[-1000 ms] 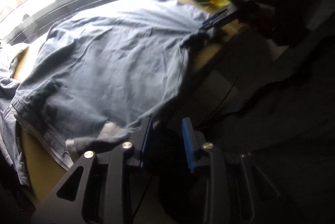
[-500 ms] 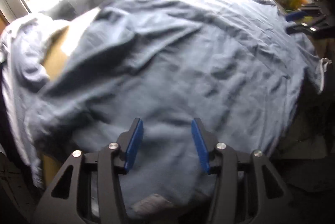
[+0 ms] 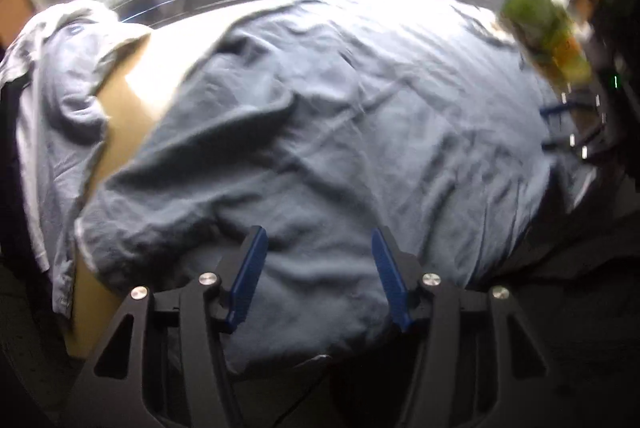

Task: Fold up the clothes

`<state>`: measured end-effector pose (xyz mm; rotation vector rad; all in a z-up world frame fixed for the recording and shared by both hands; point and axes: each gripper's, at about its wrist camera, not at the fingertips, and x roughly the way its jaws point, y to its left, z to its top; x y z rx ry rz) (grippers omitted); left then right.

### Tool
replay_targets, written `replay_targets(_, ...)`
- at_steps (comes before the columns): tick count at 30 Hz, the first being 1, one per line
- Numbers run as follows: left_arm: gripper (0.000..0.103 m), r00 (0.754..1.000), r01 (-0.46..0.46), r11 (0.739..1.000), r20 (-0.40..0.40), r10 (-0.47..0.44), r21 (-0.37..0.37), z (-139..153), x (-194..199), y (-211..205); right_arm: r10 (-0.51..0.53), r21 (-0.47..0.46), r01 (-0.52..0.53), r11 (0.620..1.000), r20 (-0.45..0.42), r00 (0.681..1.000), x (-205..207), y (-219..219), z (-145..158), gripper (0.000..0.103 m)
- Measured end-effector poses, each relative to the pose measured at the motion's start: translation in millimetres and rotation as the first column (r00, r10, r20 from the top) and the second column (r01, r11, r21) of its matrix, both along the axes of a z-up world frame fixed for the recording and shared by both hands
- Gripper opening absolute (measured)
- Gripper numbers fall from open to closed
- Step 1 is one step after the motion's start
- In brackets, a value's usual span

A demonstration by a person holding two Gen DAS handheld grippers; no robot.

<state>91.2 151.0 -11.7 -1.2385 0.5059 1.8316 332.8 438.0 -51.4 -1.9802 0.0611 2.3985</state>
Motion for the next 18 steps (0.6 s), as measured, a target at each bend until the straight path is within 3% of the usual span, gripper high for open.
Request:
replay_targets(1,0.056,0.997,-0.082,0.996,0.011,0.081,0.033,13,-18,-6,0.019,0.005,-0.019,1.000,0.001,1.000,-6,-1,6,0.069)
replay_targets(4,0.064,0.983,-0.182,0.983,-0.031,0.181,-0.020,15,-63,-16,0.081,0.042,-0.079,0.996,-0.053,0.995,-33,-8,31,0.069)
replay_targets(6,0.063,0.968,-0.248,0.967,-0.063,0.244,-0.054,16,-93,-23,0.094,0.069,-0.087,0.994,-0.108,0.990,-60,-14,52,0.069)
replay_targets(8,0.063,0.975,-0.221,0.974,-0.022,0.220,-0.053,10,-93,-18,0.135,0.072,-0.123,0.990,-0.196,0.971,-92,-27,76,0.069)
replay_targets(10,0.061,0.995,-0.089,0.996,0.054,0.087,0.023,5,-61,-2,0.183,0.078,-0.168,0.983,-0.271,0.945,-128,-44,94,0.069)
replay_targets(11,0.061,0.997,-0.043,0.998,0.066,0.040,0.051,3,-43,5,0.227,0.083,-0.212,0.974,-0.297,0.927,-153,-51,94,0.069)
replay_targets(13,0.062,0.985,0.005,0.991,0.173,-0.028,0.133,-12,-12,14,0.325,0.095,-0.311,0.946,-0.347,0.880,-208,-63,92,0.069)
replay_targets(16,0.060,0.967,0.002,0.991,0.253,-0.035,0.131,-46,17,22,0.475,0.107,-0.466,0.878,-0.319,0.820,-272,-110,86,0.069)
replay_targets(18,0.062,0.979,-0.022,0.985,0.204,-0.013,0.171,-48,27,18,0.574,0.105,-0.567,0.817,-0.245,0.781,-305,-149,73,0.058)
